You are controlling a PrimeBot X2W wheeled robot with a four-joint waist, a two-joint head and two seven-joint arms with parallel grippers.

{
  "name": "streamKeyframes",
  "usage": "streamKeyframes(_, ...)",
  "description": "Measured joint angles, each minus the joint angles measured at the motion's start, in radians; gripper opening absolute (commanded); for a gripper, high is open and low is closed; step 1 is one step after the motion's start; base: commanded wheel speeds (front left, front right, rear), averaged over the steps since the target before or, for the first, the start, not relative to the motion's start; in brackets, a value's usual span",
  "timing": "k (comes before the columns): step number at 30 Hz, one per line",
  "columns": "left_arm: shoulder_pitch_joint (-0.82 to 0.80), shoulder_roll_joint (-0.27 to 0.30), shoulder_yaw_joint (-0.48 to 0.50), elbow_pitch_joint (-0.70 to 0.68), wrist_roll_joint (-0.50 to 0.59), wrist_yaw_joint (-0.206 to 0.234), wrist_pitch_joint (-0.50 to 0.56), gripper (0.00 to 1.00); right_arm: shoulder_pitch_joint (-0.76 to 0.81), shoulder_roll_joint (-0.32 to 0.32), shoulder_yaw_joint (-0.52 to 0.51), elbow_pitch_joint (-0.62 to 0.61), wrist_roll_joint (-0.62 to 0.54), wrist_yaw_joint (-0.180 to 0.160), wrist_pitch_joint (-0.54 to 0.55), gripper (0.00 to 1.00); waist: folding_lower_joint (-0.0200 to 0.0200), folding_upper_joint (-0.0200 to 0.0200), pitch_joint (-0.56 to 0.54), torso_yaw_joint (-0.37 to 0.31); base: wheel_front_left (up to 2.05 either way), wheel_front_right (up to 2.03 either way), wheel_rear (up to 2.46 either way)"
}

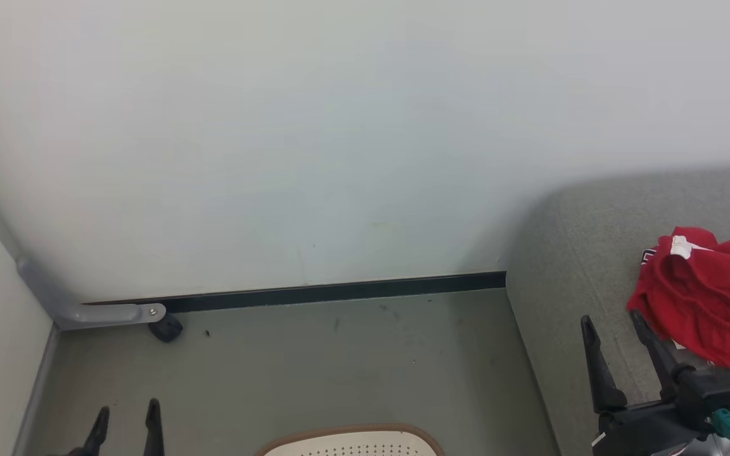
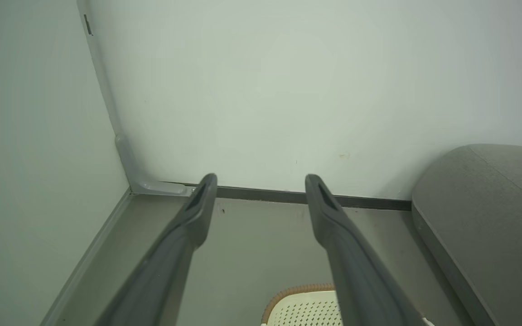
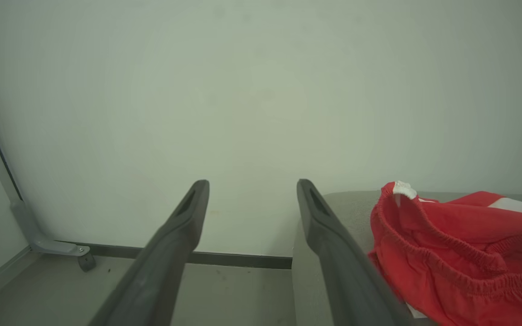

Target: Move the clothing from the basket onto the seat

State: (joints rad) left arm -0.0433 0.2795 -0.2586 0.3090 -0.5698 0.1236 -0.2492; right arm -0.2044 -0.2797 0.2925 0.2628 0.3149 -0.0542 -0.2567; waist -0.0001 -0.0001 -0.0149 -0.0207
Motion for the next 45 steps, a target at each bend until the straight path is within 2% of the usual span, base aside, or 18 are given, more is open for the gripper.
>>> streamKeyframes(9,0.07,-0.067,0.149,-0.071,0.082,0.001,-0.001,1.0,0.126,0.052,-0.005,-0.085,0.0,-0.034,0.0,1.0,0.0001,0.0,-0.023,0.029,0.0,0.0,0.0)
streamKeyframes(18,0.096,-0.113,0.207,-0.133,0.146,0.001,-0.001,1.0,0.195,0.082,-0.001,-0.127,-0.007,-0.044,0.0,1.0,0.0001,0.0001,-0.022,0.028,0.0,0.0,0.0)
streamKeyframes(33,0.113,-0.153,0.223,-0.186,0.215,0.001,-0.001,1.0,0.215,0.095,-0.01,-0.153,-0.017,-0.053,0.0,1.0,0.0001,0.0001,-0.007,0.014,0.0,0.0,0.0)
streamKeyframes(45,0.113,-0.155,0.222,-0.195,0.251,0.001,0.002,1.0,0.215,0.105,-0.016,-0.158,-0.019,-0.058,0.0,1.0,0.0001,0.0002,0.002,0.016,0.0,0.0,0.0)
